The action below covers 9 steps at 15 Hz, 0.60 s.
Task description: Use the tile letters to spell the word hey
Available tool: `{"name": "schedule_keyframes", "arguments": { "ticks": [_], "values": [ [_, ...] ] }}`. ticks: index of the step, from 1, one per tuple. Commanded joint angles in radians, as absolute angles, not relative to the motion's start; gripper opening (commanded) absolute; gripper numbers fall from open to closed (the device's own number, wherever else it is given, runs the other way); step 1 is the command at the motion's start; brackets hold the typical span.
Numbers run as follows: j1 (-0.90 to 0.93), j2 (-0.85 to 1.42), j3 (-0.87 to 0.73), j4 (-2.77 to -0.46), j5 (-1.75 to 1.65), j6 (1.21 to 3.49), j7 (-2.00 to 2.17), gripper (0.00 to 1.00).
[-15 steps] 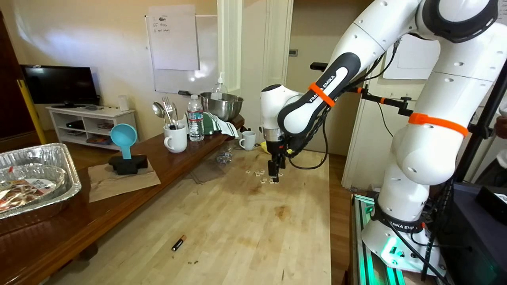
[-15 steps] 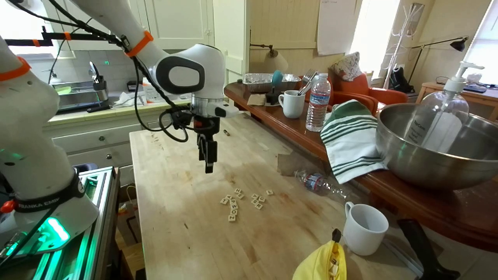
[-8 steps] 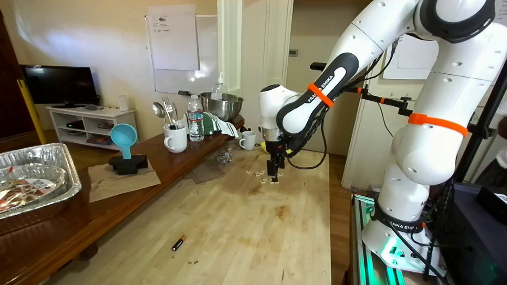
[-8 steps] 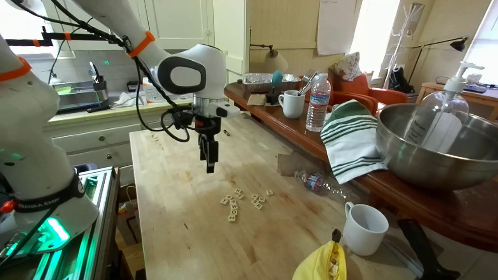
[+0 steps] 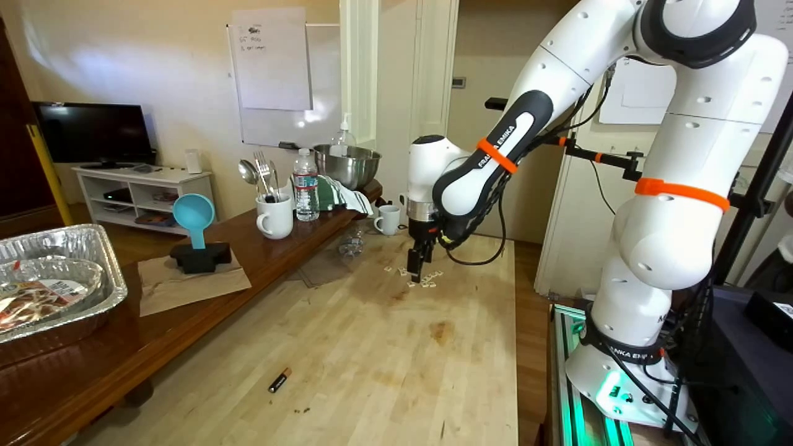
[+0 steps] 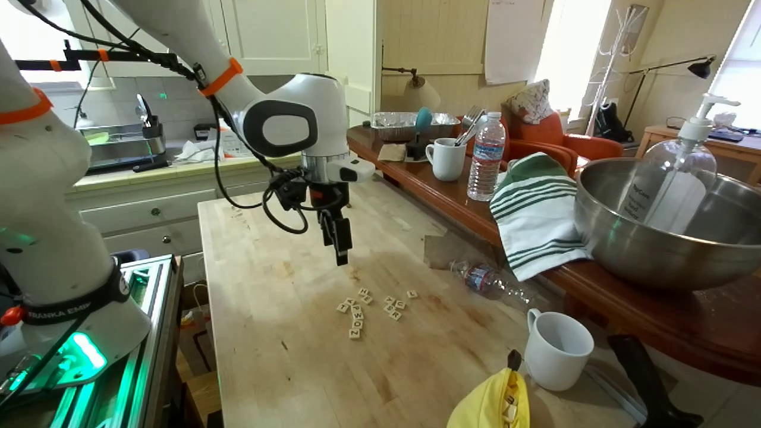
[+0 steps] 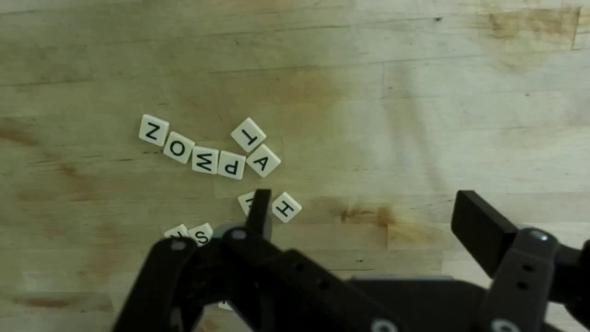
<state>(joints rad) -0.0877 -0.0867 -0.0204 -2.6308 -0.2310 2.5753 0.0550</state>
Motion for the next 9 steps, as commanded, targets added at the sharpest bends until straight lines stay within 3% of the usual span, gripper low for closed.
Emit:
{"name": "schedule_keyframes", "arguments": {
  "ticks": [1, 5, 6, 7, 9],
  "values": [
    [-0.082, -0.018, -0.050, -2.630, -0.186, 2.664, -0.063, 1.00],
    [-0.086, 0.048, -0.063, -2.612, -0.147, 2.716, -0.171, 1.00],
    [-0.087, 0.064, -0.065, -2.606, -0.138, 2.732, -0.196, 0.75],
    [-0.088, 0.078, -0.065, -2.601, -0.131, 2.747, -0.212, 0.75],
    [-0.091, 0.108, -0.064, -2.592, -0.123, 2.792, -0.234, 0.58]
  ]
}}
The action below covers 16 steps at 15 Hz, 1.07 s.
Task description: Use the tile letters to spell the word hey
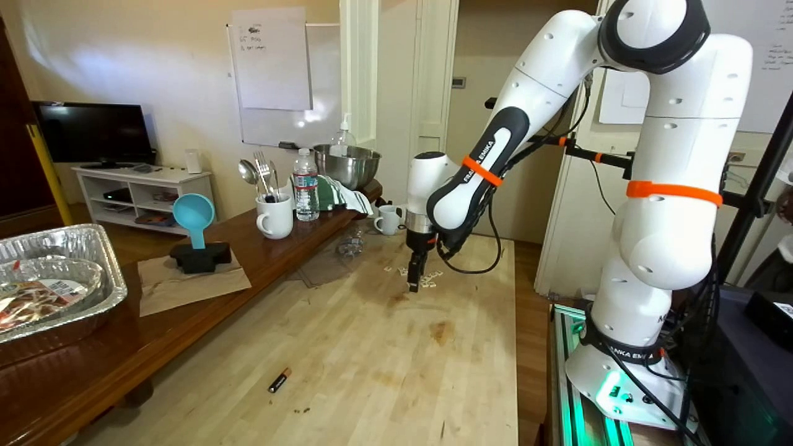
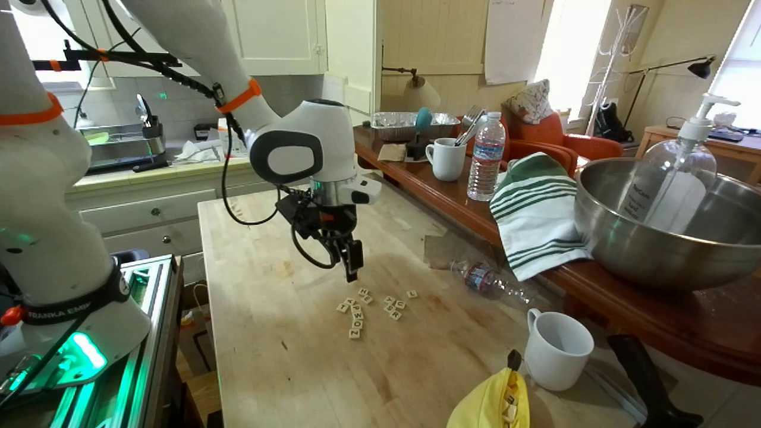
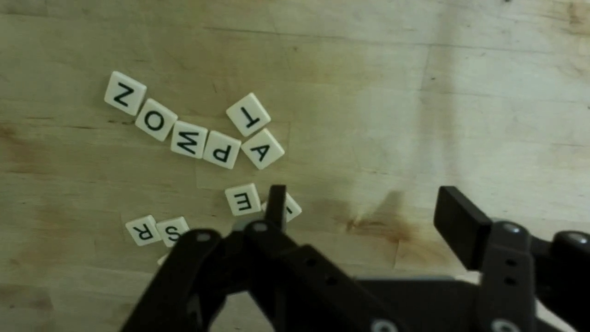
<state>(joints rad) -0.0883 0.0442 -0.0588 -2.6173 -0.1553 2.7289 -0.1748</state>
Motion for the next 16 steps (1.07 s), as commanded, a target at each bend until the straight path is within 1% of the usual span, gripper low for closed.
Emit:
{"name": "schedule_keyframes", "arguments": {
  "ticks": [1, 2, 4, 5, 8, 12, 16],
  "values": [
    [-0.093, 0.122, -0.063, -2.587, -0.119, 2.808, -0.243, 0.51],
    [-0.097, 0.135, -0.063, -2.583, -0.118, 2.828, -0.250, 0.42],
    [-0.103, 0.157, -0.061, -2.575, -0.114, 2.860, -0.265, 0.28],
    [-0.106, 0.166, -0.061, -2.571, -0.116, 2.871, -0.269, 0.20],
    [-0.115, 0.177, -0.061, -2.567, -0.127, 2.891, -0.278, 0.01],
    [-0.115, 0.152, -0.066, -2.583, -0.143, 2.898, -0.281, 0.00],
    [-0.100, 0.130, -0.105, -2.587, -0.223, 2.886, -0.228, 0.00]
  ]
}}
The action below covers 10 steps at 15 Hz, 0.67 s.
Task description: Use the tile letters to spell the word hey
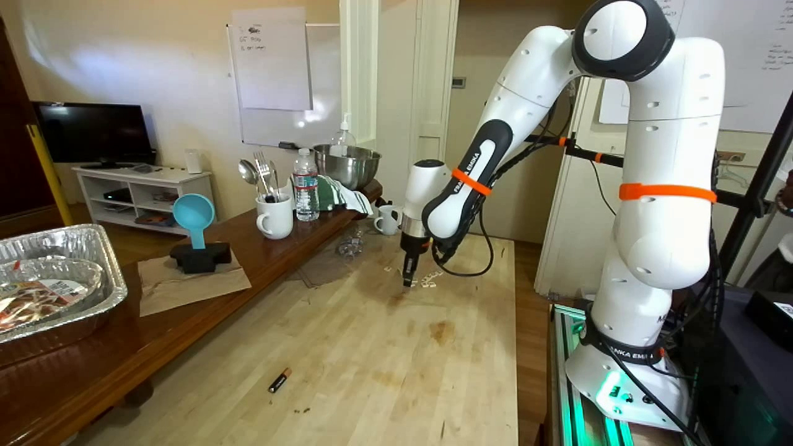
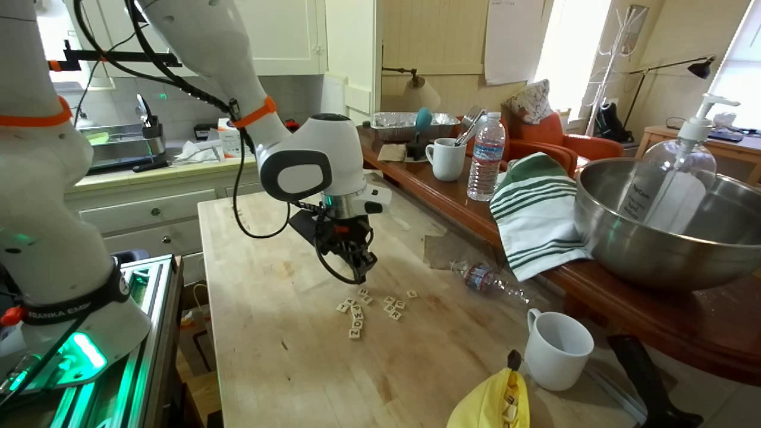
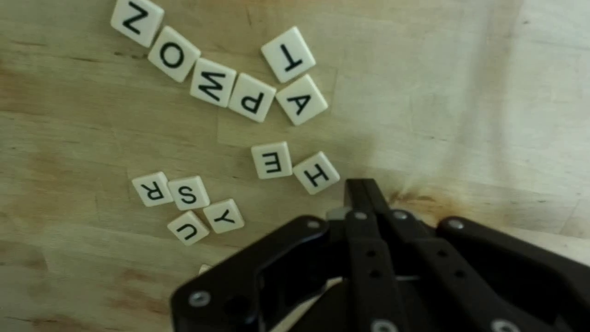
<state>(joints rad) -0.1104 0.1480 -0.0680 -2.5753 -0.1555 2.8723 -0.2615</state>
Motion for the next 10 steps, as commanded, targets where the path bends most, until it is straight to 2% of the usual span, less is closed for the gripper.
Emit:
{"name": "schedule_keyframes", "arguments": {
  "ticks": [1, 10],
  "values": [
    [-0.098, 0.128, -0.116, -2.586, -0.248, 2.879, -0.220, 0.00],
    [-0.108, 0.159, -0.115, -2.578, -0.252, 2.899, -0.245, 0.00]
  ]
}}
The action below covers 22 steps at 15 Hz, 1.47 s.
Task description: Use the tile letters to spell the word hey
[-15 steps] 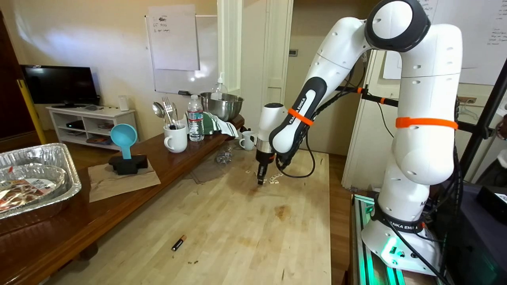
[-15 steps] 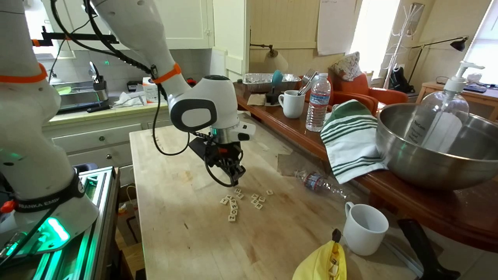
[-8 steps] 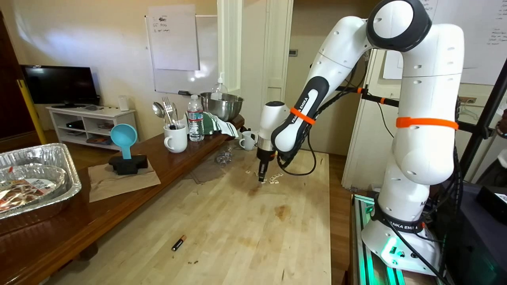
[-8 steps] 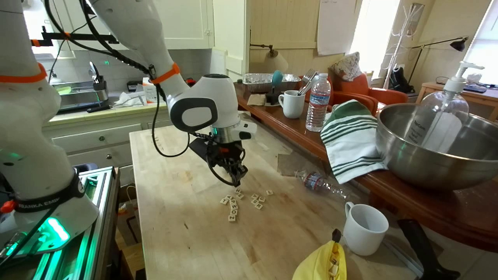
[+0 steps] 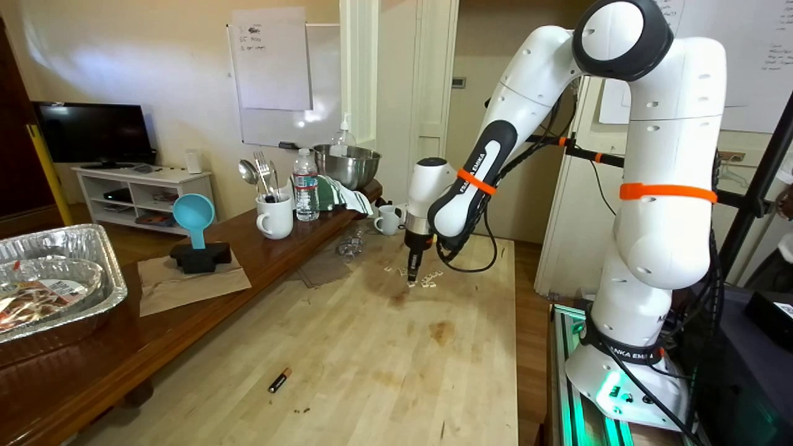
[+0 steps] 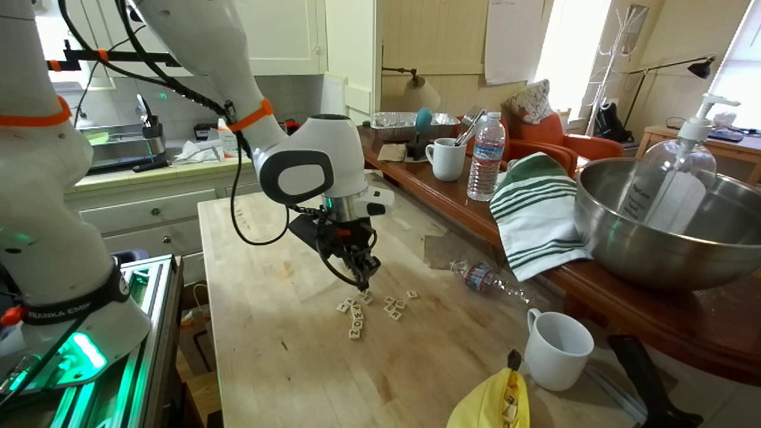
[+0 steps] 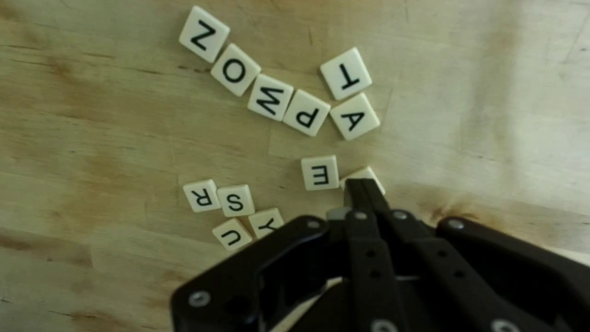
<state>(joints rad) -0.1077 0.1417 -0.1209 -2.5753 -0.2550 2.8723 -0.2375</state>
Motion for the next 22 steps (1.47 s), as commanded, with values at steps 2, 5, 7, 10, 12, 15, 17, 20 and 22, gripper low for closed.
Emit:
{"name": "schedule_keyframes", "arguments": {
  "ticks": [2, 5, 7, 10, 12, 15, 17, 20, 22],
  "values": [
    [-0.106, 0.170, -0.116, -2.573, -0.258, 2.900, -0.241, 0.00],
    [-0.103, 0.183, -0.117, -2.568, -0.262, 2.899, -0.236, 0.00],
    [-0.105, 0.191, -0.108, -2.568, -0.246, 2.895, -0.244, 0.00],
    [-0.100, 0.196, -0.088, -2.567, -0.227, 2.880, -0.251, 0.00],
    [-0.088, 0.198, -0.079, -2.562, -0.227, 2.867, -0.231, 0.00],
    [-0.077, 0.199, -0.053, -2.561, -0.204, 2.862, -0.225, 0.00],
    [-0.074, 0.200, -0.029, -2.559, -0.167, 2.854, -0.227, 0.00],
    [-0.079, 0.203, 0.012, -2.551, -0.075, 2.836, -0.238, 0.00],
    [-0.077, 0.201, 0.021, -2.549, -0.043, 2.831, -0.228, 0.00]
  ]
}}
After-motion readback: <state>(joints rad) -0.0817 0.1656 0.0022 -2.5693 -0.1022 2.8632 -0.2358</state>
